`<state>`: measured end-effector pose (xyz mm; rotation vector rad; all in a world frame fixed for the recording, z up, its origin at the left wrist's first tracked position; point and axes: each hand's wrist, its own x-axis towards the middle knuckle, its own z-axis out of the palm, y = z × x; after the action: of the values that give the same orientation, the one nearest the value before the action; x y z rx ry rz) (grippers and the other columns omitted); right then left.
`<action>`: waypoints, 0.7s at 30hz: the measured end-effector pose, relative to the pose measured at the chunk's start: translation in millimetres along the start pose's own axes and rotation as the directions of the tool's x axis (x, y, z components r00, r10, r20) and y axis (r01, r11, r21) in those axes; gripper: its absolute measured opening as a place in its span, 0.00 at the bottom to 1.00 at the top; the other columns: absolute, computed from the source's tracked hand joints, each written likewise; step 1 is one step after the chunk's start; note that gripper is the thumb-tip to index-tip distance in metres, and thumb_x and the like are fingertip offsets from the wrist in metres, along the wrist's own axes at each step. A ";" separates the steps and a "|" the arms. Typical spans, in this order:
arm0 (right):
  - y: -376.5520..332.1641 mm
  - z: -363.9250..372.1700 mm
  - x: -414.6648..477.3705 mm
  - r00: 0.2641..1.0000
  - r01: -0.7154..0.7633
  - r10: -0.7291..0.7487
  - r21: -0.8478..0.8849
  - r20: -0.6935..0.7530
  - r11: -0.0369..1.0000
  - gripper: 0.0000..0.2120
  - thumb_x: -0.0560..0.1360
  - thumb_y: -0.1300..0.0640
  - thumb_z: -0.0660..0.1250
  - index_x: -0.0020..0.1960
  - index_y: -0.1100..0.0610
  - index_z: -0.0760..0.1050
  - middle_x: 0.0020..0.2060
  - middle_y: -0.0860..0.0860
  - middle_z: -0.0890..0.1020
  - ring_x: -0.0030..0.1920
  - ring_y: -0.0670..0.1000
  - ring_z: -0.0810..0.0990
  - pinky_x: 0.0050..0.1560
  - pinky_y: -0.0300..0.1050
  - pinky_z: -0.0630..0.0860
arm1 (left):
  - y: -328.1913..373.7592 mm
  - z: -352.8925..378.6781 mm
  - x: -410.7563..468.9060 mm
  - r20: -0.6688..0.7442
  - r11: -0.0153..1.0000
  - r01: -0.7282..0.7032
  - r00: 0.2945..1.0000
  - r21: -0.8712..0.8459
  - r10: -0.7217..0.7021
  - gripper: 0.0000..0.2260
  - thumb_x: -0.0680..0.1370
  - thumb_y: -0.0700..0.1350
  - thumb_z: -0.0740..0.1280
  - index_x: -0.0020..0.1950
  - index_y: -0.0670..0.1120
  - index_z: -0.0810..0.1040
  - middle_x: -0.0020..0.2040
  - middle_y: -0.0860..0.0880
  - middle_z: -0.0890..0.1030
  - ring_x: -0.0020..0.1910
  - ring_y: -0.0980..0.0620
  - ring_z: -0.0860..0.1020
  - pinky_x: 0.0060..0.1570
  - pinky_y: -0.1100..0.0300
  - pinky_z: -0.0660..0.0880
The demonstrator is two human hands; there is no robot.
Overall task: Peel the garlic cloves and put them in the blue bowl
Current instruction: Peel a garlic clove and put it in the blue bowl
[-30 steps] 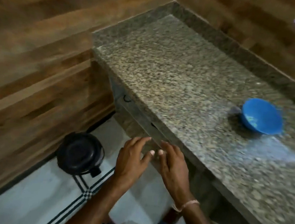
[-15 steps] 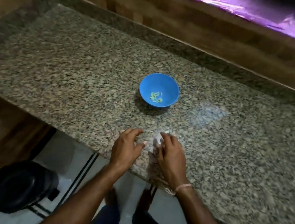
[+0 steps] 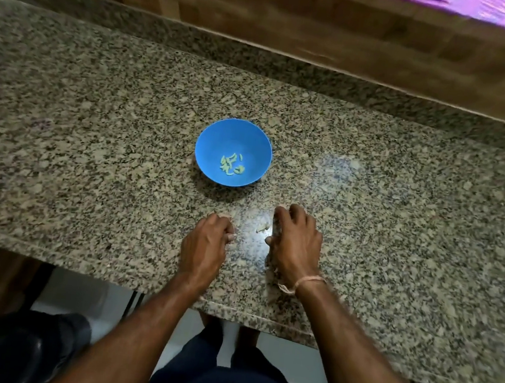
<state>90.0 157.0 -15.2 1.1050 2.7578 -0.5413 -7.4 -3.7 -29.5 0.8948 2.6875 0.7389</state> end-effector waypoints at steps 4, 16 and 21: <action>-2.6 2.8 -0.8 1.000 -0.022 0.022 0.013 -0.009 1.000 0.35 0.77 0.50 0.74 0.79 0.48 0.63 0.79 0.52 0.62 0.76 0.56 0.62 0.74 0.59 0.64 | 21.4 -21.6 18.7 -0.124 0.993 0.033 0.991 -0.114 -0.047 0.02 0.80 0.44 0.70 0.51 0.50 0.80 0.47 0.56 0.78 0.43 0.54 0.75 0.31 0.64 0.63; -1.1 1.3 -6.4 0.998 -0.045 0.050 0.114 -0.045 0.992 0.34 0.77 0.51 0.74 0.79 0.47 0.64 0.81 0.50 0.61 0.78 0.54 0.59 0.76 0.57 0.58 | 33.2 -49.3 96.2 -0.263 0.988 -0.148 0.952 0.048 0.156 0.10 0.79 0.41 0.73 0.60 0.46 0.83 0.52 0.48 0.82 0.48 0.49 0.80 0.38 0.58 0.75; 13.5 8.8 -12.4 0.995 -0.009 0.037 0.290 -0.093 0.957 0.30 0.76 0.56 0.75 0.76 0.50 0.70 0.78 0.51 0.68 0.76 0.53 0.65 0.76 0.53 0.60 | 51.8 7.2 37.6 0.107 0.944 -0.305 0.942 -0.124 0.318 0.14 0.79 0.45 0.73 0.64 0.48 0.80 0.54 0.50 0.78 0.50 0.51 0.78 0.43 0.54 0.78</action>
<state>108.1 154.8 -24.2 1.2511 2.8071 -0.9376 -8.8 57.7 -10.2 1.3112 2.3995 0.8476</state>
